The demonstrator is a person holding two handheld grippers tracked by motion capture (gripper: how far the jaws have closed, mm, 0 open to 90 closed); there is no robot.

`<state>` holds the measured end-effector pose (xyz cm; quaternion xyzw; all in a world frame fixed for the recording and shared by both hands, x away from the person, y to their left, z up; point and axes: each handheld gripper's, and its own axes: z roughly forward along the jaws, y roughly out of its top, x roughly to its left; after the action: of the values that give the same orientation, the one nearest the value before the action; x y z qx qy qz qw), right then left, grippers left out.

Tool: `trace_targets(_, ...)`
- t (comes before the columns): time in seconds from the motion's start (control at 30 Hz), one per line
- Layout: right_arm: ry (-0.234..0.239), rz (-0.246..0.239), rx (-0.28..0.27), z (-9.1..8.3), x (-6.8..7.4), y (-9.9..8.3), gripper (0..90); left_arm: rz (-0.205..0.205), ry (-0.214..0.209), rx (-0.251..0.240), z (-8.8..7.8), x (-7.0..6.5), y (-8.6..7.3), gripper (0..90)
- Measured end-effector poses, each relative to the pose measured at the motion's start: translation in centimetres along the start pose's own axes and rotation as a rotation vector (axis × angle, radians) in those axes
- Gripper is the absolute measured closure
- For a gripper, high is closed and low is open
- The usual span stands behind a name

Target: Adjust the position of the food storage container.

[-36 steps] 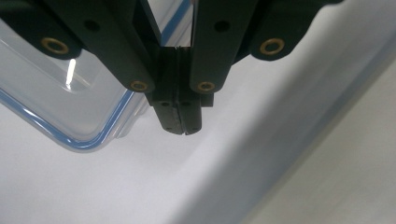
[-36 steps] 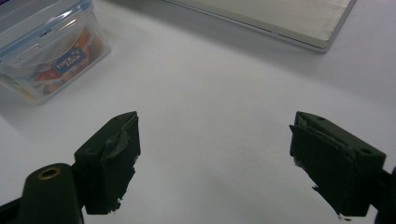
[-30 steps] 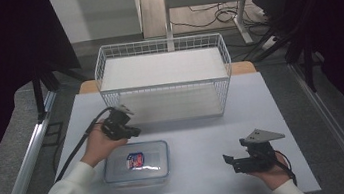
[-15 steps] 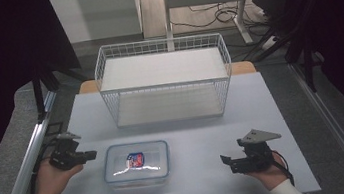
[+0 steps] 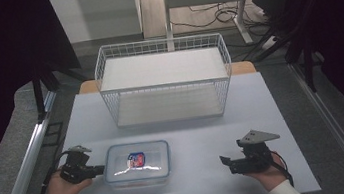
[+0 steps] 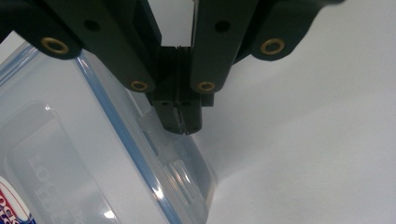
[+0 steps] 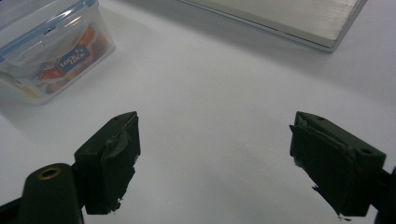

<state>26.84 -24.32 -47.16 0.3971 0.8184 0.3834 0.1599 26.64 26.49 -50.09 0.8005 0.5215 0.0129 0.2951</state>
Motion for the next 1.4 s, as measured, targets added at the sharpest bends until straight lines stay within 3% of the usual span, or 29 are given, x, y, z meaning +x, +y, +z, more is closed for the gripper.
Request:
trace_targets(0.63, 0.001, -0.003, 0.004, 0.1, -0.1, 0.0, 16.2, 0.030, -0.082, 0.007, 2.4, -2.5, 2.5, 89.9)
trace_targets(0.8, 0.002, 0.001, 0.005, 0.1, -0.2, 0.0, 16.2, 0.026, -0.138, 0.004, 3.2, -3.2, 2.9, 89.9)
trace_targets(1.17, 0.000, 0.000, 0.002, 0.0, -0.3, 0.0, 16.2, 0.059, -0.185, 0.016, 4.2, -5.2, 3.7, 89.9)
trace_targets(1.3, 0.001, 0.000, 0.003, 0.1, -0.4, 0.0, 16.2, 0.061, -0.237, 0.021, 4.7, -5.9, 3.8, 89.9)
trace_targets(1.4, 0.002, 0.001, 0.002, 0.1, -0.4, 0.1, 16.2, 0.068, -0.236, 0.019, 4.8, -6.1, 3.8, 89.9)
